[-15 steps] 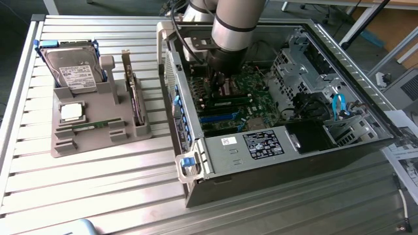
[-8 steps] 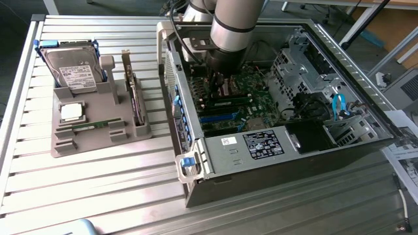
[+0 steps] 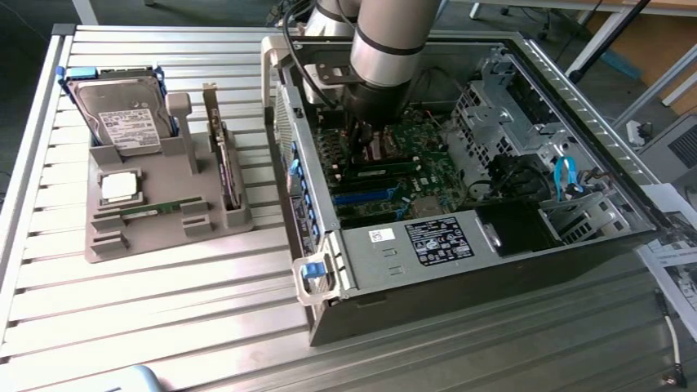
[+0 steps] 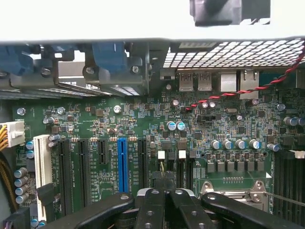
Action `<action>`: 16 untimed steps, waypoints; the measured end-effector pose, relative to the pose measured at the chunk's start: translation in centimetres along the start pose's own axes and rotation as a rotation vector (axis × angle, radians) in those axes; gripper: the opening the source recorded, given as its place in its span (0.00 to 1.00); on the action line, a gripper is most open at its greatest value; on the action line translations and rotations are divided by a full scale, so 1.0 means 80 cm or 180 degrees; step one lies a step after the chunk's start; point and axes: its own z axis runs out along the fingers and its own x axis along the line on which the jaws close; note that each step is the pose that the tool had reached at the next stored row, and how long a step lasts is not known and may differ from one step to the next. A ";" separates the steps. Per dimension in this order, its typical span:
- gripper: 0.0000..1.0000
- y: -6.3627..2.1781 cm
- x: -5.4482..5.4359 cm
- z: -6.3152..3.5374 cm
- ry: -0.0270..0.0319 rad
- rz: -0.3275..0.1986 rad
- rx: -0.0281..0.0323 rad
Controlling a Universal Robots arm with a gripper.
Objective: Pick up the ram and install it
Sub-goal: 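Press down the ram until it locks into place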
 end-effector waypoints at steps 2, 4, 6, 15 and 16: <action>0.11 0.000 0.000 0.001 -0.0001 0.0000 0.0001; 0.11 0.000 0.000 0.002 0.0000 0.0000 0.0000; 0.11 0.000 0.000 0.002 0.0000 0.0000 0.0000; 0.11 0.000 0.000 0.005 0.0000 0.0000 0.0000; 0.11 0.000 0.000 0.005 0.0000 0.0000 0.0000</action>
